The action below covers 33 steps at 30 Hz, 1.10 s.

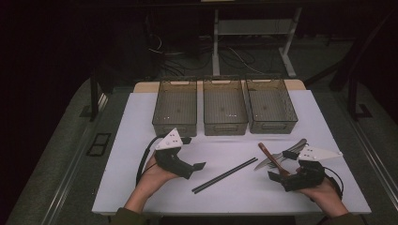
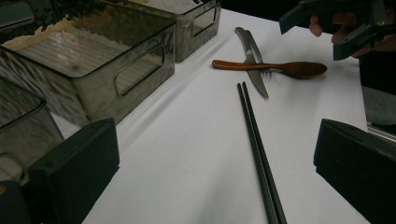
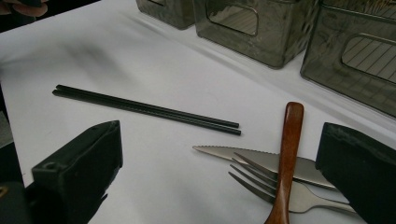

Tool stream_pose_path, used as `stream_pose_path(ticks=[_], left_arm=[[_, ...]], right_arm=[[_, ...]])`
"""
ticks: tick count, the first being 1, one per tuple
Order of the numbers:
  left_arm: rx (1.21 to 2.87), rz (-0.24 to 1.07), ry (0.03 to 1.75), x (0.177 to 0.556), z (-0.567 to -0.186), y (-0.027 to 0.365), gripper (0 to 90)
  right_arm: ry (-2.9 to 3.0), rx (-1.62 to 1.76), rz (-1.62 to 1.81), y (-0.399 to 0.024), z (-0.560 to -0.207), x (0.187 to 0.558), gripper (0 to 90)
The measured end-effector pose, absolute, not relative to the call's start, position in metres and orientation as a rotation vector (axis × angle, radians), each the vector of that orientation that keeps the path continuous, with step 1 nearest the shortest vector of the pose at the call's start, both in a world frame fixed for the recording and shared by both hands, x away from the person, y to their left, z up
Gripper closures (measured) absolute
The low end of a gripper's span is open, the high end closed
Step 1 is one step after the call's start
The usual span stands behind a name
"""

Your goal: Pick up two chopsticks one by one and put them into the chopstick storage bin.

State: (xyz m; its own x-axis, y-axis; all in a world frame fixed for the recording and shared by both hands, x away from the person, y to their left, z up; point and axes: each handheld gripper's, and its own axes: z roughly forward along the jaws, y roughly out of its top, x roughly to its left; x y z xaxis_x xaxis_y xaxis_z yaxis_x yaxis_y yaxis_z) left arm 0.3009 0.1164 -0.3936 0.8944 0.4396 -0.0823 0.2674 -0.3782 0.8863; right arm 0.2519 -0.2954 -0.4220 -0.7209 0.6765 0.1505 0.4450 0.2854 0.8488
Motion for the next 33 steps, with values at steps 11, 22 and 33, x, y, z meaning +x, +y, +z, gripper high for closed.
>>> stream_pose_path(ticks=[11,22,33], left_arm=[[1.983,0.163,0.487,0.310,-0.391,0.093,2.7],[1.993,0.147,0.460,0.309,-0.397,0.071,14.9],[2.072,0.123,0.413,0.300,-0.409,0.057,32.5]], right_arm=[[2.312,1.043,1.413,-0.296,-0.423,0.253,0.9],[2.318,1.038,1.407,-0.296,-0.424,0.252,0.9],[2.318,1.036,1.406,-0.295,-0.424,0.251,0.9]])
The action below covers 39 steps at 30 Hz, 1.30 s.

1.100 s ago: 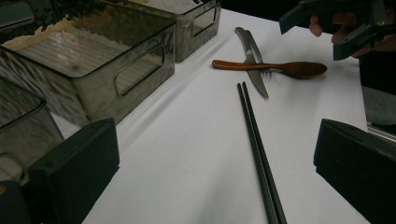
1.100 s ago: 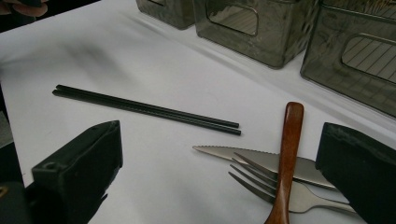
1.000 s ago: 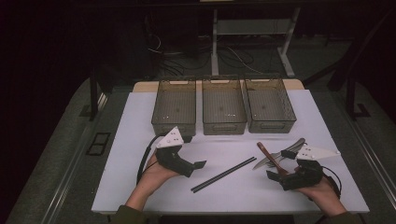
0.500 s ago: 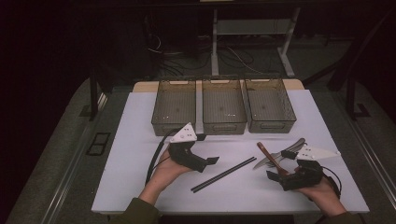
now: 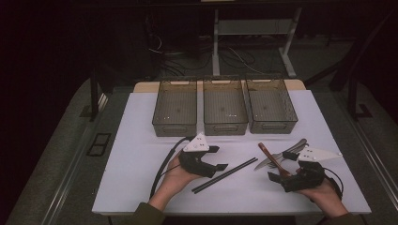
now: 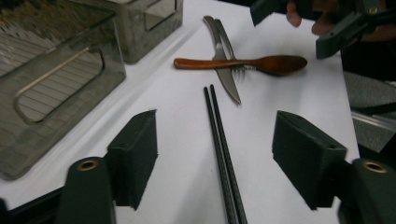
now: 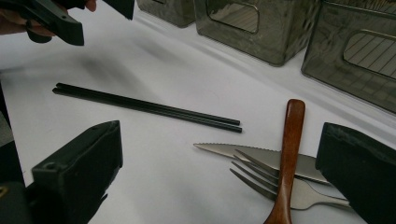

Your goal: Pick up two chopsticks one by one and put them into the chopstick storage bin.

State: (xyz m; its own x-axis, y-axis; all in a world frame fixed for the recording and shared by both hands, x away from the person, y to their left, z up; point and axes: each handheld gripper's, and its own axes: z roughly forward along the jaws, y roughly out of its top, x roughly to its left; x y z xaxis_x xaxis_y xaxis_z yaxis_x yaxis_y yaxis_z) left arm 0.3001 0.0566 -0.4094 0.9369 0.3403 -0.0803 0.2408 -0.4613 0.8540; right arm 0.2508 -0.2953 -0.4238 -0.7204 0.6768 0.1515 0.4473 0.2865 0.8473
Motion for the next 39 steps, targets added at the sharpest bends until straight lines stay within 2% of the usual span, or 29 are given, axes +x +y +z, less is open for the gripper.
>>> stream_pose_path(ticks=[10,15,26,39], left_arm=[[2.117,0.086,0.416,0.298,-0.419,0.054,56.0],[2.149,0.074,0.424,0.296,-0.423,0.054,63.6],[2.198,0.058,0.455,0.293,-0.432,0.053,72.7],[2.265,0.046,0.463,0.292,-0.443,0.048,78.2]], right_arm=[[2.319,1.034,1.406,-0.296,-0.424,0.250,0.9],[2.320,1.034,1.403,-0.296,-0.424,0.250,0.9],[2.322,1.034,1.399,-0.296,-0.424,0.250,0.9],[2.323,1.037,1.397,-0.296,-0.424,0.250,0.9]])
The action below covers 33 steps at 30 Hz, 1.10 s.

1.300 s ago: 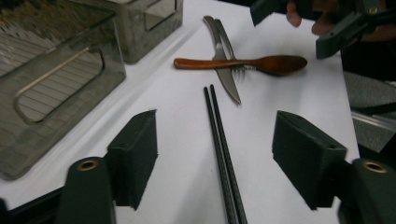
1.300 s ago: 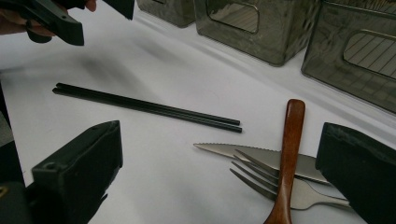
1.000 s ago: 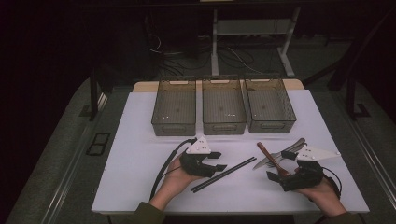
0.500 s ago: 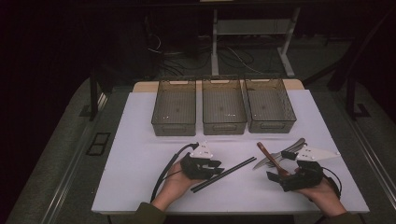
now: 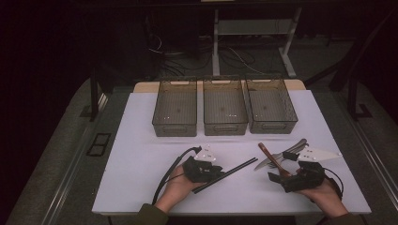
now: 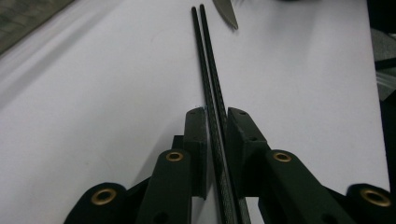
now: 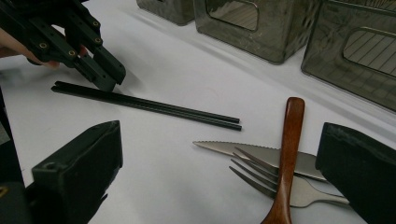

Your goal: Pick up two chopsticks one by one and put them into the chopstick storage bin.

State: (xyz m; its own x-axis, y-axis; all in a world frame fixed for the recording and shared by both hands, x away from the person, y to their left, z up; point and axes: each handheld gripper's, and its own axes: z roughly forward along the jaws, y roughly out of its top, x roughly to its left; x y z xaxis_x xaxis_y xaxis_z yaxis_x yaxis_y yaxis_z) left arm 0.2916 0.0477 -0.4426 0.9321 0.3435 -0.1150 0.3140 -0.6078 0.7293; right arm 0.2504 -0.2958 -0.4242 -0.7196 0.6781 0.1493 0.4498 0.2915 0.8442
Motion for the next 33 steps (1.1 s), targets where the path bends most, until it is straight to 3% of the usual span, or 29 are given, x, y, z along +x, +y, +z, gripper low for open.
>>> stream_pose_path(ticks=[23,33], left_arm=[[2.307,0.079,0.466,0.2934,-0.4492,0.0466,79.6],[2.274,0.110,0.488,0.2898,-0.4526,0.0471,85.1]], right_arm=[[2.323,1.036,1.397,-0.2961,-0.4241,0.2503,0.9],[2.324,1.036,1.396,-0.2957,-0.4242,0.2501,0.9]])
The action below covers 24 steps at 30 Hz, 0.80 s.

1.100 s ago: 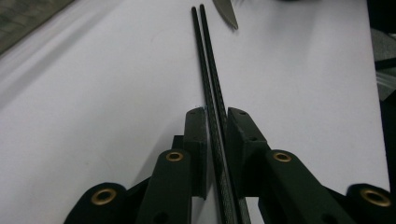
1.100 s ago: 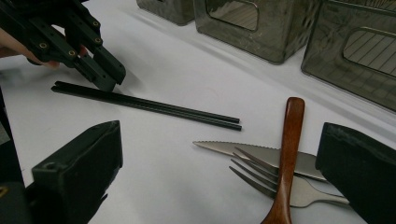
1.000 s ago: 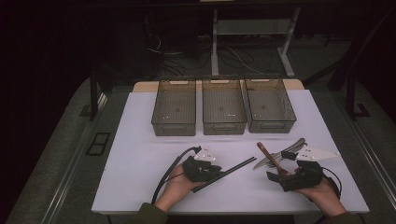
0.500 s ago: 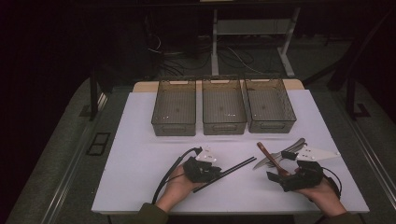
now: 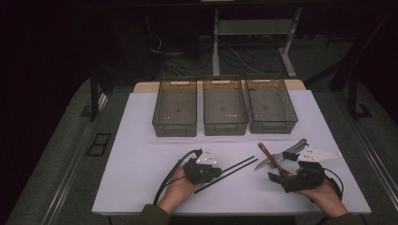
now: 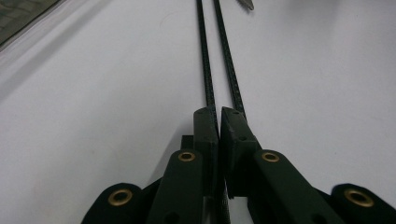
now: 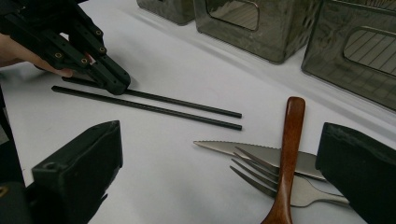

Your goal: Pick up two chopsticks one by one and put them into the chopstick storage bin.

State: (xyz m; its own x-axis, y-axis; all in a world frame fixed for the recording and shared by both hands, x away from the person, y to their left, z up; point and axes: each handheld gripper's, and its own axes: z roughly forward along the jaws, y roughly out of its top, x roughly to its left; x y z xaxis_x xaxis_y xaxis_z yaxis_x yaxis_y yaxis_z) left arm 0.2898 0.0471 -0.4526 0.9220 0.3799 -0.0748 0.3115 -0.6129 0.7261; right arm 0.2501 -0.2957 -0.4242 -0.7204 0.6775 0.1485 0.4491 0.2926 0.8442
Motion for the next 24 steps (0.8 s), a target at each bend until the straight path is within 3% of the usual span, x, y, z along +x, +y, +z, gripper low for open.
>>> stream_pose_path(ticks=[24], left_arm=[[2.246,0.085,0.529,0.295,-0.435,0.058,85.9]], right_arm=[[2.326,1.041,1.389,-0.296,-0.425,0.251,0.9]])
